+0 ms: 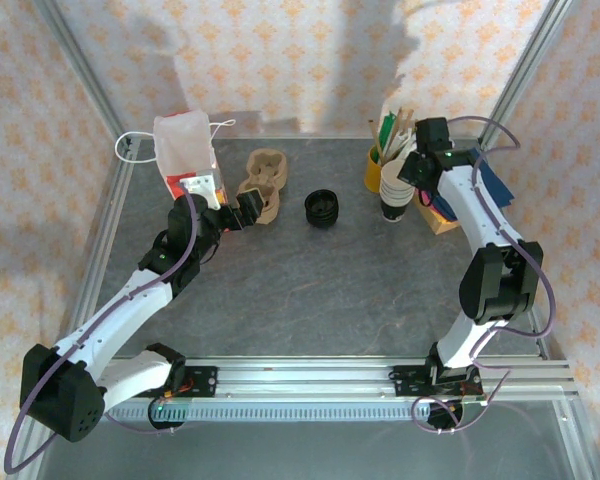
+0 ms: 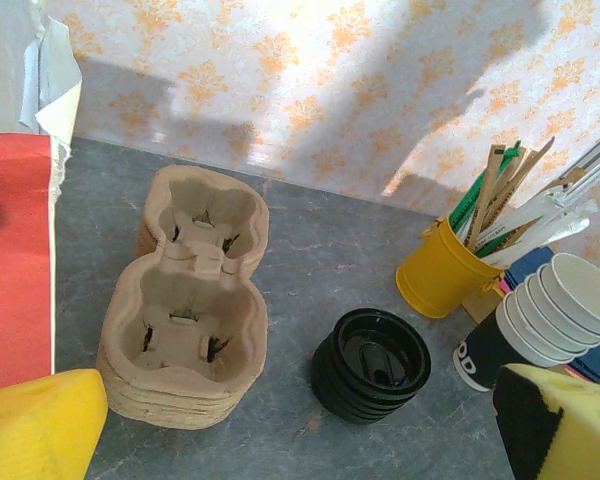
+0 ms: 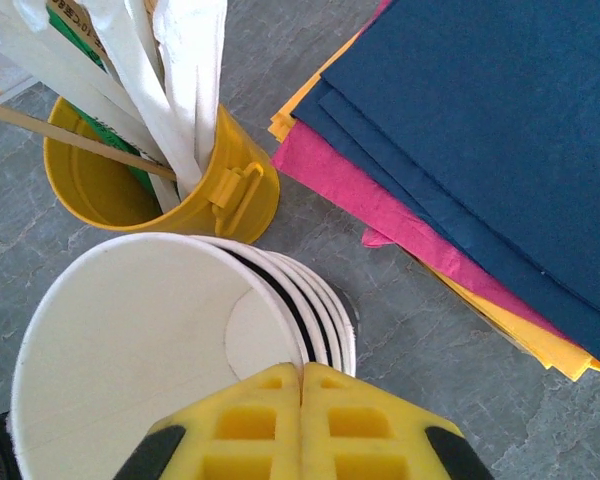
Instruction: Pack the takeout coffee
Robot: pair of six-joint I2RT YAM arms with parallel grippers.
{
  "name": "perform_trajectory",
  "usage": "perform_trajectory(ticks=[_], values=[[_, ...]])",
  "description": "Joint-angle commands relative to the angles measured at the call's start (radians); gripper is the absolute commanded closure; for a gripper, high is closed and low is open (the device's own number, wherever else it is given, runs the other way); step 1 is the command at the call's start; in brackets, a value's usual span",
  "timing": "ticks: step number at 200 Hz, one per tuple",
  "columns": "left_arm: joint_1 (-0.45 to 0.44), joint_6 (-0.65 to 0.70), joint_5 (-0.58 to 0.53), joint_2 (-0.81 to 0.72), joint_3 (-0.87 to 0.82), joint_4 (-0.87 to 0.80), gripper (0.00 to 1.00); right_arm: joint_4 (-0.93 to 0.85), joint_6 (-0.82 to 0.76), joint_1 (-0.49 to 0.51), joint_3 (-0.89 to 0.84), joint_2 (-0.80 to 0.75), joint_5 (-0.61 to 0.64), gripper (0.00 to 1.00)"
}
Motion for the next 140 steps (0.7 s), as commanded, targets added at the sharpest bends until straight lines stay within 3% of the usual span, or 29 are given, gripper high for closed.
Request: perform_trajectory(ticks=[1, 79, 95, 127, 140], values=[[-0.009, 0.002, 0.009, -0.019, 0.015, 0.013, 0.01, -0.038, -0.015, -0.006, 0.076, -0.060, 0.022, 1.00], [-0.009, 0.000, 0.004, -0.024, 0.026, 0.010, 0.01, -0.094, -0.014, -0.008, 0.175, -0.165, -0.009, 1.00], [-0.007, 0.000, 0.003, -0.026, 0.028, 0.007, 0.01, -0.103, -0.008, -0.008, 0.195, -0.184, -0.069, 1.00], [-0.008, 0.000, -0.008, -0.034, 0.031, 0.003, 0.01, -0.031, 0.011, 0.017, 0.142, -0.258, -0.301, 1.00], [-0.008, 0.000, -0.016, -0.034, 0.031, 0.004, 0.01, -0.003, 0.021, 0.056, 0.091, -0.289, -0.321, 1.00]])
